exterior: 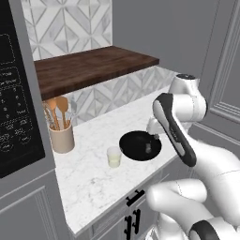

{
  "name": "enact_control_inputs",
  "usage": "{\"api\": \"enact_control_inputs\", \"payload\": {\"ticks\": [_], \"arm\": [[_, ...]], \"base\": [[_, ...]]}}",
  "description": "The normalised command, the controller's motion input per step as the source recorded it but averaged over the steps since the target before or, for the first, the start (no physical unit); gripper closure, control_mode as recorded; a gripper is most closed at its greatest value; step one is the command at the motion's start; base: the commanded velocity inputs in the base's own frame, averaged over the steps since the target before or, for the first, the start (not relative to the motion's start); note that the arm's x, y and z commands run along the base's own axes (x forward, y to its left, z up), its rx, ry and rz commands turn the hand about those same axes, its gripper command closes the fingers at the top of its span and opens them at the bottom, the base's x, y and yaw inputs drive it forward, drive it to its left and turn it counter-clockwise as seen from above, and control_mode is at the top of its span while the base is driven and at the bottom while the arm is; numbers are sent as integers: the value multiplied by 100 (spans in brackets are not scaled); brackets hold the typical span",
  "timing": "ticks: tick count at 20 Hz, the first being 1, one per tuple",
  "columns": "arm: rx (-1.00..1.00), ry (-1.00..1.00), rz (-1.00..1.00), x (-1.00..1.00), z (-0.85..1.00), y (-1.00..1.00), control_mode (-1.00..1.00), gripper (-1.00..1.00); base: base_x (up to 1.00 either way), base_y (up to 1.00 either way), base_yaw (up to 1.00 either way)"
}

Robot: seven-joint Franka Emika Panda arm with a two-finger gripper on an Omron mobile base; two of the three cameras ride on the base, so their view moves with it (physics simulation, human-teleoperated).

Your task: Grab a lemon wedge from the fridge and one ice cube from the ice bowl, and put them in the glass of lemonade.

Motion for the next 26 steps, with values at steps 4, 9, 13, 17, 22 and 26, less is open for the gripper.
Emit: {"api": "enact_control_inputs", "payload": {"ticks": [4, 9, 13, 17, 22, 26], "arm": [[0, 16, 6, 58, -60, -12, -100, -100], [-1, 5, 6, 88, -28, 2, -100, -100], [0, -6, 0, 42, -39, 6, -100, -100], [0, 4, 0, 28, -48, 0, -100, -100], [0, 4, 0, 36, -62, 0, -100, -100], [0, 1, 0, 38, -75, 0, -100, -100]], "base": [[0, 0, 0], [0, 0, 0], [0, 0, 0], [0, 0, 0], [0, 0, 0], [0, 0, 0]]}}
